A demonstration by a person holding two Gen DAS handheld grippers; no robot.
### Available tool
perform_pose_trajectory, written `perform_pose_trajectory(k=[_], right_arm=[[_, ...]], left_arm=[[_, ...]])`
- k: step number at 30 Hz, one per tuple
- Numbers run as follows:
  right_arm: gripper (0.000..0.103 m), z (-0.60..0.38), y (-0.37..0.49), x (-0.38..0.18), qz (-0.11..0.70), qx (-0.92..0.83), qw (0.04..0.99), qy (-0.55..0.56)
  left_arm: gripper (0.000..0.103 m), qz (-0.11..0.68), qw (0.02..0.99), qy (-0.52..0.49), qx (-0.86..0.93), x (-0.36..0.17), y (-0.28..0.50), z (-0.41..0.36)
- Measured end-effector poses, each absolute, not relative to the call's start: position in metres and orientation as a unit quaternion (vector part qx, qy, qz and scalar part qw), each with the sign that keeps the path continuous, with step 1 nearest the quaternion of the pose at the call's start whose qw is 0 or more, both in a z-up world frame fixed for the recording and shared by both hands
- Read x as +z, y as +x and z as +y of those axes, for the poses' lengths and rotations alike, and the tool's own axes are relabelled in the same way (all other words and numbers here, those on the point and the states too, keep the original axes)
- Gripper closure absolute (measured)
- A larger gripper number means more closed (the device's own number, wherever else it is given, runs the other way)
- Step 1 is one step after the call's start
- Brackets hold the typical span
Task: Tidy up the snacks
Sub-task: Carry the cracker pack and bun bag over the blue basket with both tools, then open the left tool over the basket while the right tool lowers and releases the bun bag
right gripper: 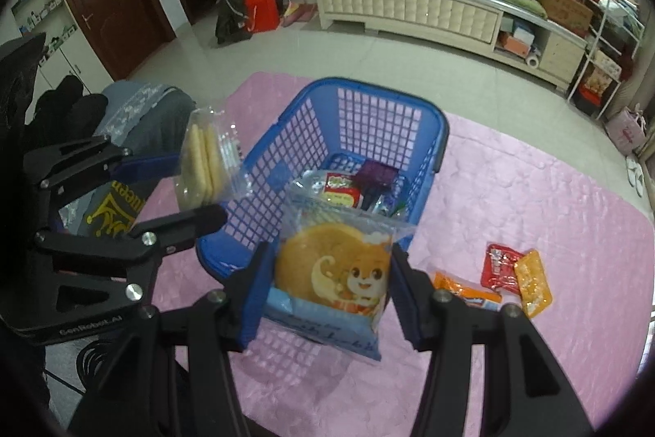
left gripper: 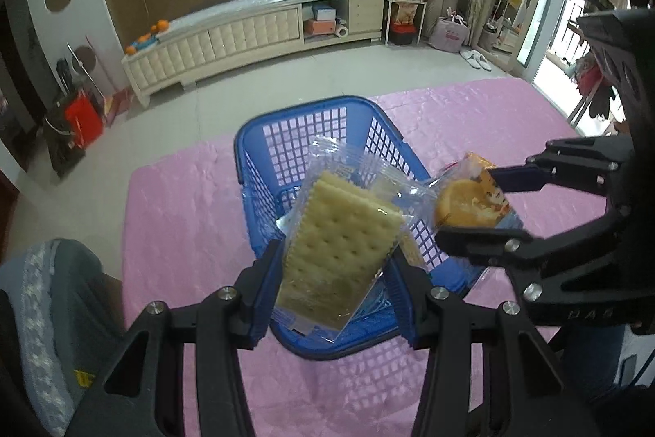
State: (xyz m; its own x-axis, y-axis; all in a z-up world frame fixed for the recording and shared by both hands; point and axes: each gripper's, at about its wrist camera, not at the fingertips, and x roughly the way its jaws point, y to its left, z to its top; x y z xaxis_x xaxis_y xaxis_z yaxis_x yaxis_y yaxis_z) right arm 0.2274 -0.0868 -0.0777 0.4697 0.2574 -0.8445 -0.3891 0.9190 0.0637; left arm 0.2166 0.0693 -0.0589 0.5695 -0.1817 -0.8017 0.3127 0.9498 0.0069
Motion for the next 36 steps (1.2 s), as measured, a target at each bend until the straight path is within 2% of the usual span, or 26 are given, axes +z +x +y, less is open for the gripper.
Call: perform_pose_trajectory(k=[17,20,23,36], right_arm=[[0.044,-0.091,0.237,-0.100,0.507,0.162,0.841,-0.091],[0.044,-0.092,0.238,-0.099,0.507,0.159,0.842,-0.089],[0.044,-0.090,0.235,-0.097,0.506,0.161,0.843,-0.087],[0.044,-0.051,0.216,-0.086,0.489,0.198,0.842,-0.108]], left_arm=[[0.056,0.467,0.868,-0.003,-0.168,-0.101,0.242,0.080],[0.053,0.468,0.867,-0.003,-0.172,-0.100,0.233,0.082],[0.038,0.463,0.870,-0.009,-0.171,-0.096,0.223,0.089],[0.037,0.442,0.888,-0.015,-0.126,-0.077,0.178,0.114]])
